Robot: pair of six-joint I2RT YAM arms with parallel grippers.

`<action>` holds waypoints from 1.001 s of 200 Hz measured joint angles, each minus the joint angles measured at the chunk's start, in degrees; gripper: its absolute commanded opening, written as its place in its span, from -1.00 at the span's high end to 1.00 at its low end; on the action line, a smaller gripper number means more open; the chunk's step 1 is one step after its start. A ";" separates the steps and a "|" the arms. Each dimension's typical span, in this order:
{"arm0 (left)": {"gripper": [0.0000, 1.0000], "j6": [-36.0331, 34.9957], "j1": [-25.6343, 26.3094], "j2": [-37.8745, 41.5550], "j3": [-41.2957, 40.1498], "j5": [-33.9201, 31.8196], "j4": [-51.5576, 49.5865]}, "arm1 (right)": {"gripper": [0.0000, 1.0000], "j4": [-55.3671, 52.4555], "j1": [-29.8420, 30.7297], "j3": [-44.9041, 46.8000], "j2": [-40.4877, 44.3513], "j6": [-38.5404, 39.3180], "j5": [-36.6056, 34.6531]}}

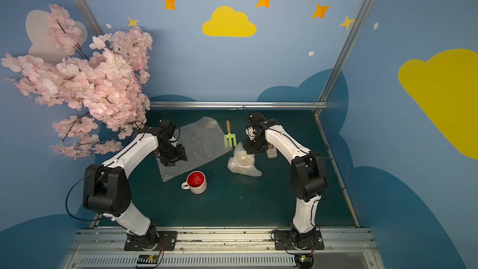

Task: Wrap mugs in bubble wrap
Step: Move the bubble wrap to the center of the board.

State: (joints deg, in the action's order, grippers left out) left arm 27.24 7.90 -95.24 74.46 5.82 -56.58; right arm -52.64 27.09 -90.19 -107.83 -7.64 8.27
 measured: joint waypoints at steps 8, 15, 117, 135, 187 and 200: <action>-0.24 0.00 0.09 0.02 0.00 0.04 0.00 | 0.26 0.24 0.00 0.09 -0.39 0.02 -0.33; -0.24 0.00 0.13 0.02 0.00 0.13 0.00 | 0.27 0.42 0.00 0.22 -0.52 0.09 -0.39; -0.22 -0.04 0.26 0.00 0.00 0.20 0.02 | 0.24 1.31 0.17 0.57 -0.90 0.81 -0.57; -0.22 -0.04 0.37 0.00 0.00 0.20 0.02 | 0.12 1.44 0.17 0.85 -0.90 1.33 -0.55; -0.21 -0.04 0.52 0.00 0.11 0.20 0.02 | 0.25 1.46 0.17 1.40 -0.92 1.57 -0.68; -0.21 -0.07 0.52 0.00 0.22 0.20 0.02 | 0.30 1.46 0.17 1.40 -0.92 1.73 -0.63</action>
State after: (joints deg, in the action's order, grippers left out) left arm 27.18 8.43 -95.24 74.67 6.02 -56.55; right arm -51.18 27.27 -88.79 -108.75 -5.91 7.64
